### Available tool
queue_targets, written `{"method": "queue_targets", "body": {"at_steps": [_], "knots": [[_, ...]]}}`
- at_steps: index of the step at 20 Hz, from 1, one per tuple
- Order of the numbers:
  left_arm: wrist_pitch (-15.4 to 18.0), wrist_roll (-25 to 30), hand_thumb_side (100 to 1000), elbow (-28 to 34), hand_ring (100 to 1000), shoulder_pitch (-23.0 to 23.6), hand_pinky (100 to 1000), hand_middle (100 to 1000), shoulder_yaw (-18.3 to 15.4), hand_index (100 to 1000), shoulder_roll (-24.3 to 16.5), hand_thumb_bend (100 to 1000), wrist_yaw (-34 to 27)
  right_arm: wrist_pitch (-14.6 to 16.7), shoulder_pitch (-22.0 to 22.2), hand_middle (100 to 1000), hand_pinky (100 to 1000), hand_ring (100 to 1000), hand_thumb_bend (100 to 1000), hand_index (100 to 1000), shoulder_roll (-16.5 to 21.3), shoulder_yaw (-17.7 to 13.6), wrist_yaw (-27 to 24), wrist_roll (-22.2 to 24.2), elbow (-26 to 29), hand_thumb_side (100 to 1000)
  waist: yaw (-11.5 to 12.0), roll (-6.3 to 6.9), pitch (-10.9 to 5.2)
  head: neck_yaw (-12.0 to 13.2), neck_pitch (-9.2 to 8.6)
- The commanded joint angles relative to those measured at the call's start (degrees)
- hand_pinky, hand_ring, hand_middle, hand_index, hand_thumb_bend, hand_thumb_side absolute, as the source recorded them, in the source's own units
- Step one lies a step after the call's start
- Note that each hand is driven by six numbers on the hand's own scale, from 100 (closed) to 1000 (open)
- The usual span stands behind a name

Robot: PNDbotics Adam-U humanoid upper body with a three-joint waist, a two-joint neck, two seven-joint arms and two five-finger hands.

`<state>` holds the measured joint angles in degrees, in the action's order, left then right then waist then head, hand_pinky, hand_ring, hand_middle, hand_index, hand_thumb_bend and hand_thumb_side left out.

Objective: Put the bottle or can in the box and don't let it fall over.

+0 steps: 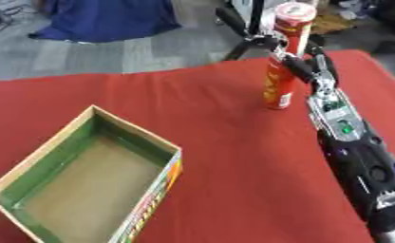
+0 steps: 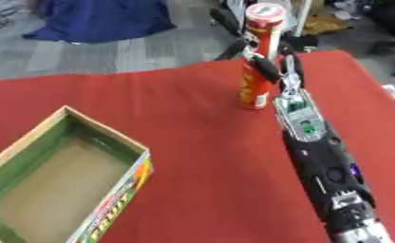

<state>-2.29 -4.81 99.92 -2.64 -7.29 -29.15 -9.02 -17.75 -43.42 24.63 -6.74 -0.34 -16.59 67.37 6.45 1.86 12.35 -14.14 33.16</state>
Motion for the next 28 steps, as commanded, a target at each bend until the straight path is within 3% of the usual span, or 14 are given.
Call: {"method": "queue_targets", "body": {"at_steps": [1,12,28], "knots": [[0.08,0.05,942,0.51,890,-0.53,852,826,-0.83,808,-0.99,109,0.08,0.42,-1.41,990,847,1000,631,1000,1.84,-0.78,-0.75,0.88,-0.35,545,0.07,0.00,-0.64,0.26,-0.65],[0.08,0.14,942,0.56,890,-0.50,853,826,-0.84,808,-0.92,109,0.05,-0.63,-1.47,988,847,1000,641,1000,2.31,-1.05,0.86,-2.09,-1.12,525,0.06,0.03,-0.51,-0.33,-0.91],[0.13,0.20,942,0.57,891,-0.53,854,827,-0.92,807,-0.92,109,0.16,-0.77,-1.91,1000,852,1000,637,1000,2.43,-0.69,2.07,-1.38,-0.25,520,0.18,-0.06,-0.46,-1.08,-1.37]]}}
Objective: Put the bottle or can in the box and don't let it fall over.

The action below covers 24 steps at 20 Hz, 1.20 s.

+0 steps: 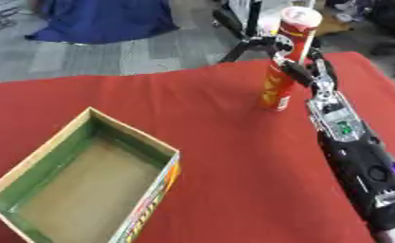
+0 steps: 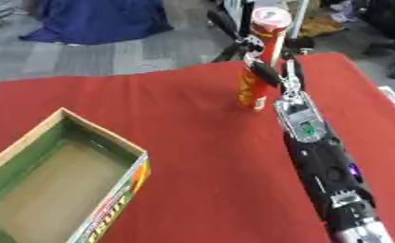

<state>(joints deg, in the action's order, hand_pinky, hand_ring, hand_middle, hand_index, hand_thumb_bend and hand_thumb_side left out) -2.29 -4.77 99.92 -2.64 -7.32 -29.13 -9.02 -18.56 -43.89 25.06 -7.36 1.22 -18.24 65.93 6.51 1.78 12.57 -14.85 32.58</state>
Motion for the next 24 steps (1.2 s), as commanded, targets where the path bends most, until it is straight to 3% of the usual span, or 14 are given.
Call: {"method": "queue_targets", "body": {"at_steps": [1,11,24], "knots": [[0.12,0.15,942,0.56,891,-0.52,854,827,-0.90,807,-0.90,109,0.16,0.03,-1.53,1000,852,1000,635,1000,2.05,-0.02,0.63,0.36,1.16,526,0.13,0.01,-0.64,-0.43,-0.82],[0.14,0.16,941,0.59,891,-0.65,855,827,-0.98,807,-0.76,107,0.24,1.72,-2.19,991,853,1000,630,1000,2.14,0.22,0.01,3.54,1.18,535,0.28,0.13,-0.14,-0.77,-1.14],[0.21,0.17,940,0.72,892,-0.95,857,827,-1.04,807,-0.76,106,0.34,1.98,-2.72,972,848,1000,637,1000,2.22,0.25,-1.17,4.26,0.61,520,0.51,0.23,0.56,-0.88,-1.62]]}}
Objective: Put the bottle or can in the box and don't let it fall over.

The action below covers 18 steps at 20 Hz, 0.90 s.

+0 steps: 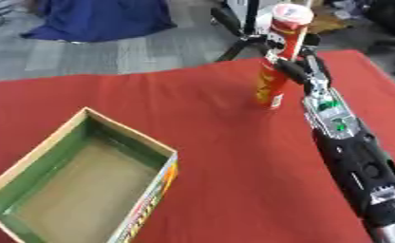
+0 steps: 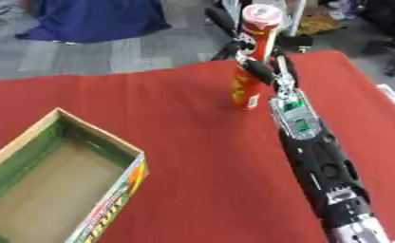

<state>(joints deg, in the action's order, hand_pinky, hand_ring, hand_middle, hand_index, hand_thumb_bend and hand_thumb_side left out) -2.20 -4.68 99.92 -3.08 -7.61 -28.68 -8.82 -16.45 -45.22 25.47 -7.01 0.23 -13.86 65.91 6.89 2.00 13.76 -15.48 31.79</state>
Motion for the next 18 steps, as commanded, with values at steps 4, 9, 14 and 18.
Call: {"method": "queue_targets", "body": {"at_steps": [4,9,14,18], "knots": [[0.12,0.13,940,0.72,892,-0.54,857,827,-0.73,807,-1.18,106,0.14,-0.96,-1.59,962,845,1000,637,1000,1.79,-0.10,0.31,-1.33,0.43,525,0.13,-0.05,-0.58,-0.33,-0.91],[0.10,0.20,940,0.69,892,-0.54,858,827,-0.74,807,-1.12,106,0.15,-1.51,-1.73,937,846,1000,633,1000,1.57,0.10,0.73,-1.80,0.05,532,0.21,-0.10,-0.50,-0.40,-1.16],[0.10,0.19,939,0.70,892,-0.55,858,827,-0.77,807,-1.07,105,0.15,-2.02,-2.01,892,845,1000,640,1000,1.31,0.20,1.46,-2.08,-0.27,503,0.27,-0.18,-0.41,-0.55,-1.22],[0.10,0.23,939,0.69,893,-0.53,859,827,-0.78,807,-1.02,105,0.17,-2.29,-2.21,858,843,1000,652,1000,1.01,0.20,1.30,-2.74,-0.66,469,0.37,-0.23,-0.37,-0.77,-1.30]]}}
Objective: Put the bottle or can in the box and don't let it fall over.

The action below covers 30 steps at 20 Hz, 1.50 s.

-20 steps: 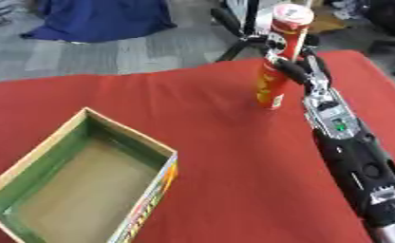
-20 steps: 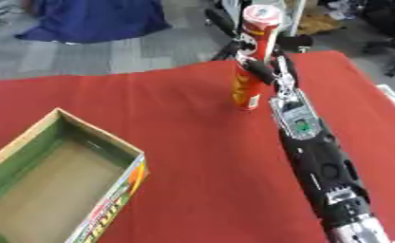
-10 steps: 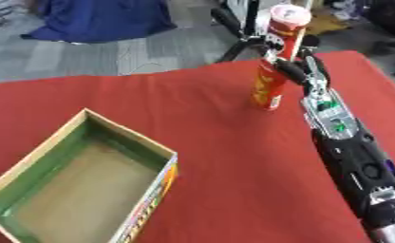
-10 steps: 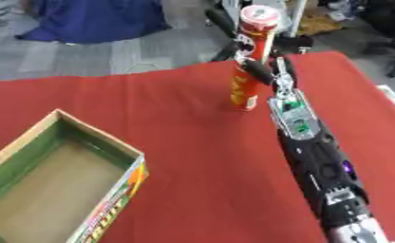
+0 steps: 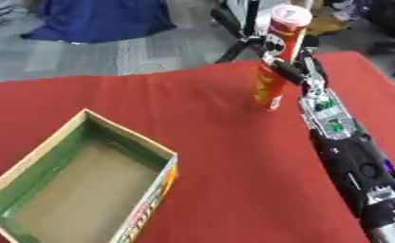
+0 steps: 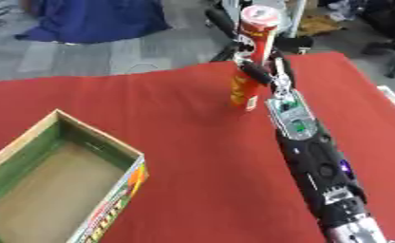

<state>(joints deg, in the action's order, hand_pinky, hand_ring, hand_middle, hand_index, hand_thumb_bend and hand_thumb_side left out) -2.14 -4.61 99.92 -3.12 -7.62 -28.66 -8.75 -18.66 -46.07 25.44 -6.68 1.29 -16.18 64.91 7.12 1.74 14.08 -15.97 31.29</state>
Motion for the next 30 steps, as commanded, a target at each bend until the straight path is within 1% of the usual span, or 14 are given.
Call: {"method": "queue_targets", "body": {"at_steps": [1,9,15,20,22,24,25,29,30], "knots": [[0.04,0.16,939,0.69,893,-0.49,859,827,-0.79,807,-1.04,105,0.10,-0.05,-1.36,851,842,1000,655,1000,0.97,-0.13,0.06,-0.52,0.29,462,0.17,0.02,-0.69,-0.29,-0.83],[0.05,0.21,939,0.65,893,-0.52,860,827,-0.81,807,-1.01,104,0.12,0.23,-1.46,822,841,1000,670,997,0.88,0.03,-1.66,-0.51,0.18,400,0.23,-0.06,-0.63,-0.39,-1.04],[0.04,0.22,937,0.65,894,-0.49,860,828,-0.85,807,-0.98,103,0.20,0.19,-1.42,789,836,1000,667,969,1.05,0.06,-3.48,-0.69,0.16,340,0.30,-0.10,-0.54,-0.54,-1.18],[0.06,0.18,937,0.68,894,-0.46,861,828,-0.92,807,-0.96,103,0.23,0.11,-1.58,755,834,1000,661,920,1.06,0.13,-4.91,-0.89,0.18,257,0.38,-0.18,-0.52,-0.60,-1.24],[0.05,0.17,937,0.67,894,-0.45,861,828,-0.94,807,-0.93,103,0.25,0.04,-1.64,737,832,996,665,882,1.07,0.13,-5.56,-1.02,0.14,223,0.42,-0.22,-0.50,-0.62,-1.28],[0.05,0.18,937,0.67,895,-0.44,861,828,-0.94,807,-0.89,103,0.27,-0.10,-1.65,720,830,992,676,864,1.09,0.15,-6.13,-1.26,0.04,194,0.48,-0.24,-0.48,-0.62,-1.29],[0.05,0.18,938,0.67,895,-0.43,861,828,-0.95,807,-0.89,103,0.27,-0.19,-1.65,718,830,991,676,863,1.11,0.16,-6.36,-1.40,-0.02,194,0.51,-0.25,-0.47,-0.61,-1.31],[0.09,0.16,937,0.70,895,-0.45,862,828,-1.00,807,-0.90,103,0.24,-0.57,-1.76,690,821,977,706,836,1.09,0.15,-7.10,-2.32,-0.20,108,0.61,-0.25,-0.43,-0.68,-1.36],[0.09,0.17,937,0.71,895,-0.46,862,828,-1.00,807,-0.90,103,0.25,-0.62,-1.80,685,820,973,699,830,1.08,0.17,-7.34,-2.55,-0.19,100,0.63,-0.25,-0.41,-0.71,-1.39]]}}
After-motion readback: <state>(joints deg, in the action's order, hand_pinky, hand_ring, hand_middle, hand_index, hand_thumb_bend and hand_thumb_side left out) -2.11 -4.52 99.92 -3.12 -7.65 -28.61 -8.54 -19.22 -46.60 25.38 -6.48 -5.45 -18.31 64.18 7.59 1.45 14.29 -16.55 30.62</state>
